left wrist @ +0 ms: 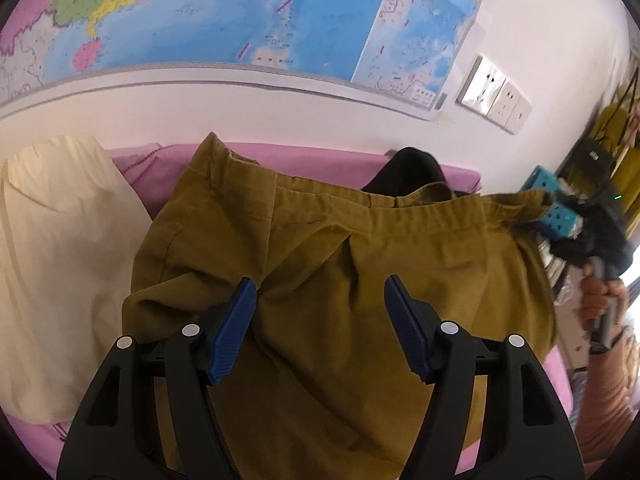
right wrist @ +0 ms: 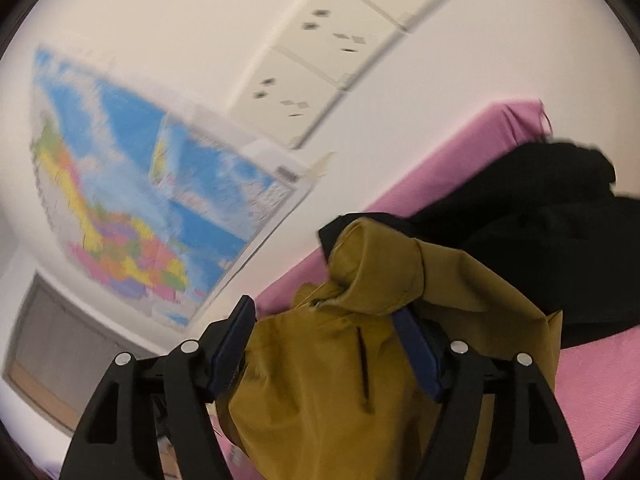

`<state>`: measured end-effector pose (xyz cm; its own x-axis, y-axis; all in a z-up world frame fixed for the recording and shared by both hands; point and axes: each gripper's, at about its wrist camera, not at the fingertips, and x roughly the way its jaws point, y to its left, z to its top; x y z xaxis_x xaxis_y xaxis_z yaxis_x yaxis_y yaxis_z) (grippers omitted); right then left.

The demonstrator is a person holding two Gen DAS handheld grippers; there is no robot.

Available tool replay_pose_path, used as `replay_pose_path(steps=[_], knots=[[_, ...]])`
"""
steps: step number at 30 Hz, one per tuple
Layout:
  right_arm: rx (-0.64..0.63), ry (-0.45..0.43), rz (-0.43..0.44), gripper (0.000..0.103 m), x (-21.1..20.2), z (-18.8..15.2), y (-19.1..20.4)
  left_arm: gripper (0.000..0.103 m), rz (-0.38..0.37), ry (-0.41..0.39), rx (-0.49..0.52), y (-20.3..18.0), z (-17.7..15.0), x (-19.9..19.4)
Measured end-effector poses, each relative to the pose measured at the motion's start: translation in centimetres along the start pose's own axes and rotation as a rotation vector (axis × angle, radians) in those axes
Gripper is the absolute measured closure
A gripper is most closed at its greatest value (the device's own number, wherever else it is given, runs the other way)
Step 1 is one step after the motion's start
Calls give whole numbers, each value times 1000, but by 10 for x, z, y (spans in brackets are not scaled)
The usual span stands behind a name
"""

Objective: Fold large clothes

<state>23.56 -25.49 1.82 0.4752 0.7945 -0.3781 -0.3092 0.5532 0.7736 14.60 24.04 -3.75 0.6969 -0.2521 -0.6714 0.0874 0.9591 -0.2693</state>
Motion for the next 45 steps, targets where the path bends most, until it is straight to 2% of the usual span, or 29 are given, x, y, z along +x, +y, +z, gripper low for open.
replay_pose_path(steps=[5,7,9,14,18,22,26,29,31,34,36,38,41,42,45], knots=[[-207,51,-98,33,11,-21,29,37,26,11,26,-1,-1,5],[-265,51,-182,34,22,-25,32,37,34,18,30,-1,-1,9],[-294,56,-237,39,33,-24,29,37,50,28,29,0,0,13],[-274,83,-364,45,65,-10,0,37,94,68,22,7,2,32],[-192,88,-354,55,76,1,-22,35,88,104,-5,17,5,51],[-125,90,-320,57,80,6,-40,34,94,141,-26,26,6,67],[-132,95,-324,57,78,3,-35,33,136,178,-6,21,6,75],[-143,70,-306,52,65,0,-25,33,150,145,4,16,5,60],[-178,61,-287,44,47,-8,-15,33,139,111,14,14,0,43],[-278,65,-265,43,17,-31,5,29,102,35,49,17,-14,6],[-322,75,-261,43,5,-47,12,28,59,12,53,24,-25,-12],[-363,115,-286,43,1,-68,12,27,22,20,54,29,-38,-20],[-410,156,-430,48,10,-84,-3,28,76,68,58,40,-52,-8],[-391,167,-442,51,16,-84,-13,28,69,81,42,46,-55,-2],[-275,162,-409,51,26,-77,-37,27,69,75,18,48,-55,4]])
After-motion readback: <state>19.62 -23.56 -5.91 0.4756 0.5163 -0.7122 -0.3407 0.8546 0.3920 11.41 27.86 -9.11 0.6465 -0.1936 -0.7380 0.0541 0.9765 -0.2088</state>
